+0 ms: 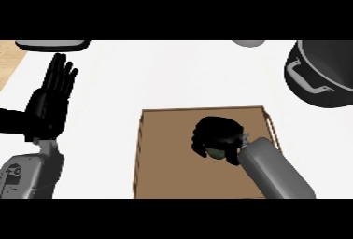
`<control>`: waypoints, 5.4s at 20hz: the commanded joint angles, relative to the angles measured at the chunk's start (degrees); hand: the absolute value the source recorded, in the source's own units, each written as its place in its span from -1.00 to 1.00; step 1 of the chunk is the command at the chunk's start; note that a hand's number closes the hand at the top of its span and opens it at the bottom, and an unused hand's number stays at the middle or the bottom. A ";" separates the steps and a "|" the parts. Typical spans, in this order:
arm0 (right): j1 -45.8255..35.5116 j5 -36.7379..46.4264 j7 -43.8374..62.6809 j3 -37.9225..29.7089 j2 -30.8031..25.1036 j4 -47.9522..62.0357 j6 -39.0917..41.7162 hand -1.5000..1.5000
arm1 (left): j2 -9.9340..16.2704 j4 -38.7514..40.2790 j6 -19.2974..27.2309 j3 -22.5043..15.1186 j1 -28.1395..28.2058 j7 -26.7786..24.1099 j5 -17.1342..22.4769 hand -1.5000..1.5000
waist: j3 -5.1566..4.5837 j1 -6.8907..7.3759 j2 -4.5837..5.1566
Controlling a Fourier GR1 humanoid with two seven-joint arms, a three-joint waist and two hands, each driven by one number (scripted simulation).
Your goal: Pick the squash from the tray and place it in the pot
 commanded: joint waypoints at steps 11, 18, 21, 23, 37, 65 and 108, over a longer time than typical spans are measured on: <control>-2.82 0.33 26.25 -18.51 6.31 -1.75 -4.57 1.00 | 0.08 -0.96 -1.01 0.40 0.40 0.92 0.52 0.00 | 0.96 1.06 1.63; -10.08 4.64 54.98 -31.74 8.65 0.04 -12.21 1.00 | 0.00 -1.26 -0.64 0.40 -1.15 0.41 0.27 0.00 | 0.82 1.99 2.23; -16.05 11.11 68.06 -34.48 6.82 0.53 -15.88 1.00 | -1.11 -0.72 -0.60 -1.00 -1.39 0.73 -0.09 0.00 | 0.60 2.39 2.22; -19.87 14.94 76.60 -36.01 7.22 1.23 -18.82 1.00 | -1.08 -1.26 -0.70 -1.76 -1.98 1.16 -0.54 0.00 | 0.70 3.41 2.11; -36.36 35.64 106.39 -41.39 0.03 21.16 -32.43 1.00 | 0.36 1.20 -2.50 1.19 -1.30 -0.22 1.23 0.00 | 0.99 2.11 1.76; -21.82 10.65 72.18 -56.49 -24.53 42.16 -47.89 1.00 | -1.68 1.88 -0.58 0.81 -3.34 0.62 -1.48 0.00 | 1.18 1.70 1.93; -3.43 -46.62 25.42 -84.31 -27.39 24.89 -37.21 -1.00 | -2.19 2.65 -2.34 2.25 0.93 -3.46 -2.07 0.00 | 0.99 -0.53 1.00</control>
